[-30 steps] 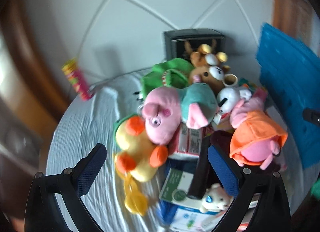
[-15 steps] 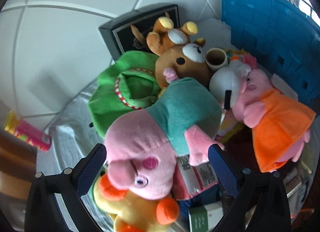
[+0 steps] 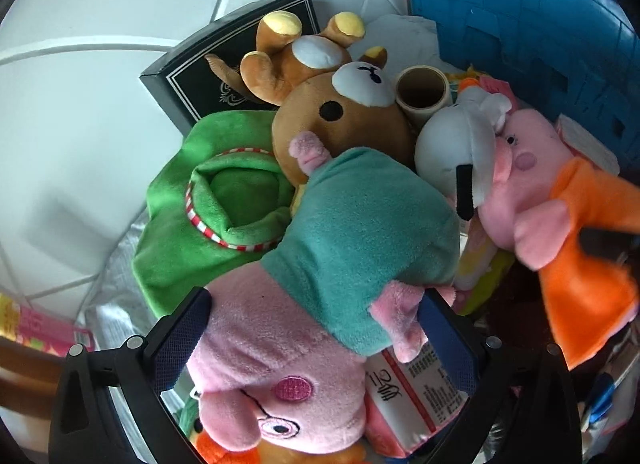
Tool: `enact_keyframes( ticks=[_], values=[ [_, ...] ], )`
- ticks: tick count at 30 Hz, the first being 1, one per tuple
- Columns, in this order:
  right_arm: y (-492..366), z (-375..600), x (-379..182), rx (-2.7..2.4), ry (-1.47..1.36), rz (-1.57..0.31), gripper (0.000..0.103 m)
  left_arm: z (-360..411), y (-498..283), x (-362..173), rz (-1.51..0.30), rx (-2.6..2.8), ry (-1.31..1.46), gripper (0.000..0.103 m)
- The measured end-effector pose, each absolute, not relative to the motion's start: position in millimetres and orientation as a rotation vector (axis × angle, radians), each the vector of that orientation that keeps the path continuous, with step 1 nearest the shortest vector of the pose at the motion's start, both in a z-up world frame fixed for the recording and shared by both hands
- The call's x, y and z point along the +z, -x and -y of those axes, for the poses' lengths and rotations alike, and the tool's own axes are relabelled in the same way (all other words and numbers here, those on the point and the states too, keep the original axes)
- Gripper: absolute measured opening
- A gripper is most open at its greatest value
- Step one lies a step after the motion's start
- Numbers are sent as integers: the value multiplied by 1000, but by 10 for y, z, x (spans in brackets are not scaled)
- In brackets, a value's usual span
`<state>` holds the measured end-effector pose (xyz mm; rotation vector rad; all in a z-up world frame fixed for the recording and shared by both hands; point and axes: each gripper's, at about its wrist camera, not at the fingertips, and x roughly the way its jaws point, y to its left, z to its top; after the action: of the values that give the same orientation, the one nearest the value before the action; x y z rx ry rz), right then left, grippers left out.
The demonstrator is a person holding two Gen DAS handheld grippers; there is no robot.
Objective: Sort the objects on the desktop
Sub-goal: 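Reach the left tool to the teal-shirt pig while the right tool reaches the orange-dress pig, then close the left tool on the teal-shirt pink pig while the right tool grasps the orange-dress pig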
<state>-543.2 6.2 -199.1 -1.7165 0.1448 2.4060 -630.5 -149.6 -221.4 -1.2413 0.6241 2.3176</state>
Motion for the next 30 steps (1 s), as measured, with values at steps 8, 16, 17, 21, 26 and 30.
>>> enact_keyframes(
  ticks=[8,16,17,21,26,30],
  values=[
    [5217,38,-2134,2463,1794,-170,92,1724,6203,-2179,-517,2308,1206,88],
    [5078,78,-2044,2482,1768,-184,88,1981,6244,-1945,-374,2299,1232,66],
    [5066,81,-2039,2481,1769,-186,88,1942,6248,-1943,-395,2293,1226,80],
    [5045,52,-2014,2477,1781,-205,89,1792,6134,-1911,-487,2220,1153,88],
    [5044,-10,-2016,2478,1793,-230,91,1539,6120,-2164,-785,2209,1124,103],
    [5103,9,-2068,2478,1786,-214,99,1400,6351,-2376,-742,2258,1198,103]
  ],
)
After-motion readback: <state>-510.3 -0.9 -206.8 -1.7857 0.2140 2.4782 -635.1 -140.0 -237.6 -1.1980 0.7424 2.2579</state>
